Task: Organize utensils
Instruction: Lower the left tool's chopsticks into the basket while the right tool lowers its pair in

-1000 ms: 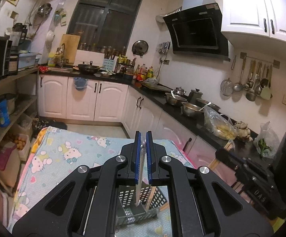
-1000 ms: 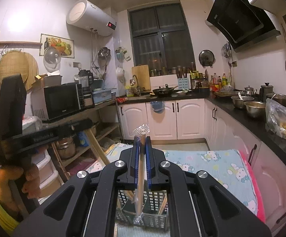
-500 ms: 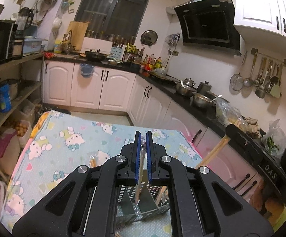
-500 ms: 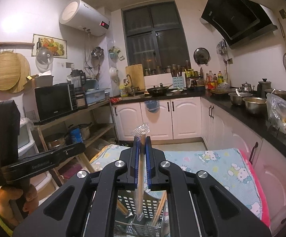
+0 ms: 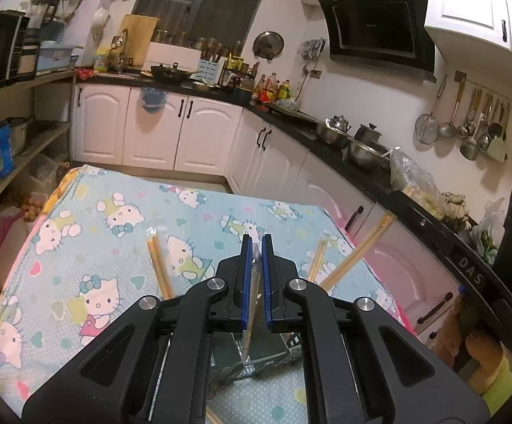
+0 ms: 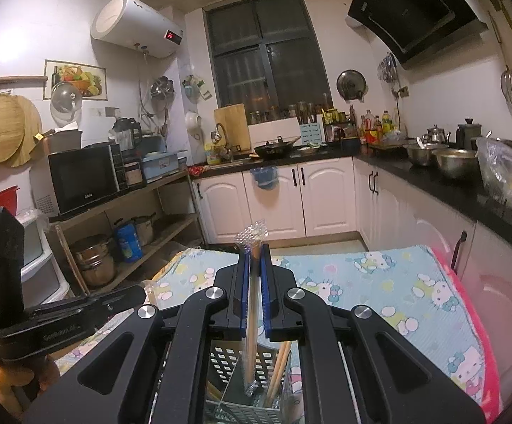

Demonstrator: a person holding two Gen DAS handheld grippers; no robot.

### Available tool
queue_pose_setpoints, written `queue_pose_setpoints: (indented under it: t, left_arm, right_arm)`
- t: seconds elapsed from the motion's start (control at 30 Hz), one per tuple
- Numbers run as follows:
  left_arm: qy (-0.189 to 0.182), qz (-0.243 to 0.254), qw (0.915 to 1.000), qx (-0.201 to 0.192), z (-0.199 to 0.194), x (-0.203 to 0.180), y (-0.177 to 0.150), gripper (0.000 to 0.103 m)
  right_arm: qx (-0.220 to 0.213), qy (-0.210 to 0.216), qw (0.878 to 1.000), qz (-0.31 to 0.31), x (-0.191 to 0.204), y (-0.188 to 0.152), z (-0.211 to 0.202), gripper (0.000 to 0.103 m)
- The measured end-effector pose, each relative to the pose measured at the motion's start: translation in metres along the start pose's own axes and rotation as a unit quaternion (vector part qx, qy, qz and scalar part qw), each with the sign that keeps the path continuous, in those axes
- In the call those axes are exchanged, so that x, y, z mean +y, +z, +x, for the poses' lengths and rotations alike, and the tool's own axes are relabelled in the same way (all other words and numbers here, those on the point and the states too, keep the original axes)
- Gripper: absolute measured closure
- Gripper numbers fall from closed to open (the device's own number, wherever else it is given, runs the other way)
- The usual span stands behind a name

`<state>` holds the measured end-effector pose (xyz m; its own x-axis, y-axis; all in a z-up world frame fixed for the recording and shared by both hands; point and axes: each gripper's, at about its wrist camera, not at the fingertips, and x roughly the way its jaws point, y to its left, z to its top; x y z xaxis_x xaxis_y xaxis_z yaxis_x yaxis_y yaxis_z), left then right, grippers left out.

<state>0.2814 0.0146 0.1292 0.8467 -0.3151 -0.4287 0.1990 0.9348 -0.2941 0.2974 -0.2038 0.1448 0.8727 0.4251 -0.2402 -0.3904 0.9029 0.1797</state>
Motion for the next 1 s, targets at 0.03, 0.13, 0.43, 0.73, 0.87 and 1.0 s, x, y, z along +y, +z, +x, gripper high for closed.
queue_pose_setpoints:
  t: [0.03, 0.13, 0.43, 0.73, 0.87, 1.0]
  left_arm:
    - [0.001, 0.002, 1.0, -0.001, 0.001, 0.0, -0.002, 0.102]
    - [0.004, 0.006, 1.0, 0.003, 0.005, 0.0, -0.008, 0.102]
    - [0.011, 0.01, 0.9999, 0.001, 0.006, 0.001, -0.016, 0.102]
    - [0.019, 0.0, 0.9998, 0.001, 0.002, 0.007, -0.019, 0.102]
    - [0.025, -0.006, 0.9997, 0.001, 0.0, 0.011, -0.02, 0.102]
    - [0.028, -0.01, 0.9996, 0.002, -0.001, 0.013, -0.021, 0.101]
  right_arm:
    - [0.001, 0.001, 1.0, 0.001, 0.0, -0.001, 0.001, 0.097]
    - [0.008, 0.003, 1.0, 0.001, 0.0, -0.008, 0.007, 0.097]
    - [0.024, 0.0, 1.0, 0.005, -0.001, -0.024, 0.019, 0.097]
    - [0.037, -0.004, 0.999, 0.011, 0.0, -0.035, 0.025, 0.096]
    - [0.05, -0.003, 0.999, 0.01, 0.0, -0.039, 0.025, 0.094]
    - [0.065, -0.003, 0.998, 0.013, 0.0, -0.045, 0.024, 0.087]
